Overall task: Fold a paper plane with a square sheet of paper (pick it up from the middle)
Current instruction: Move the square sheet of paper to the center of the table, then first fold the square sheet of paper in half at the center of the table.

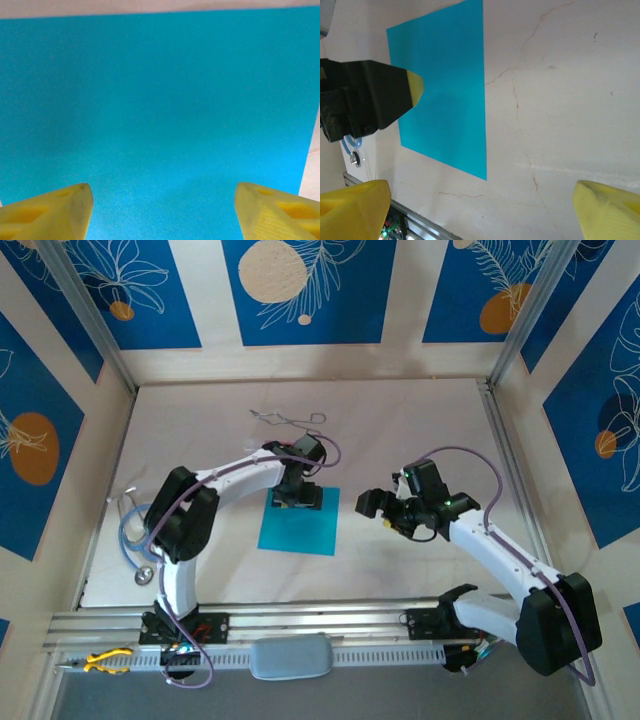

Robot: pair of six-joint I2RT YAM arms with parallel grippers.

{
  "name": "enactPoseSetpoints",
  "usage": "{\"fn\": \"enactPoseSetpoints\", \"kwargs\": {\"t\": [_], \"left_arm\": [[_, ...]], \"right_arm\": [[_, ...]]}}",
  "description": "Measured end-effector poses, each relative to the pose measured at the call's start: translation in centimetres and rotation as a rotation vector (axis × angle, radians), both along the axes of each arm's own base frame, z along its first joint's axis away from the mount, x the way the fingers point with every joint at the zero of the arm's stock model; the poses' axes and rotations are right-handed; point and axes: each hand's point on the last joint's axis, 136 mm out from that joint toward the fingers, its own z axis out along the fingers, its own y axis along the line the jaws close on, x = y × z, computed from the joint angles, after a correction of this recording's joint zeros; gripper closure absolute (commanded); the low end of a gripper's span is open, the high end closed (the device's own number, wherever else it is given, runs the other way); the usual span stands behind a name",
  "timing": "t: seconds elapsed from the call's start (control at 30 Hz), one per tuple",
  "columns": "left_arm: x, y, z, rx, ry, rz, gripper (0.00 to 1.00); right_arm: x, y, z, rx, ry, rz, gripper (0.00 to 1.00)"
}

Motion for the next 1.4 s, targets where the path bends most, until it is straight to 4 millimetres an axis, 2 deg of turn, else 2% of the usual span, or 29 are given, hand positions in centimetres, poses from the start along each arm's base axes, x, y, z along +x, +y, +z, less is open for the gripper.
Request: {"fn": "enactPoseSetpoints", "kwargs": {"t": [0.27, 0.93, 1.4], "left_arm": [[-0.9, 0.1, -0.7, 0.041, 0.043, -0.022, 0.22], [-1.6, 0.5, -2.9, 0.099, 0.094, -0.048, 0.20], [-0.9, -0.2, -1.8, 0.103, 0.068, -0.056, 0.19]], "right_arm": [[-0.1, -0.2, -0.3, -0.020, 0.006, -0.007, 0.06], [-0.4, 0.0, -1.0, -0.040, 0.026, 0.002, 0.05], [-0.4, -0.1, -1.0, -0.044, 0.033, -0.002, 0.05]]}}
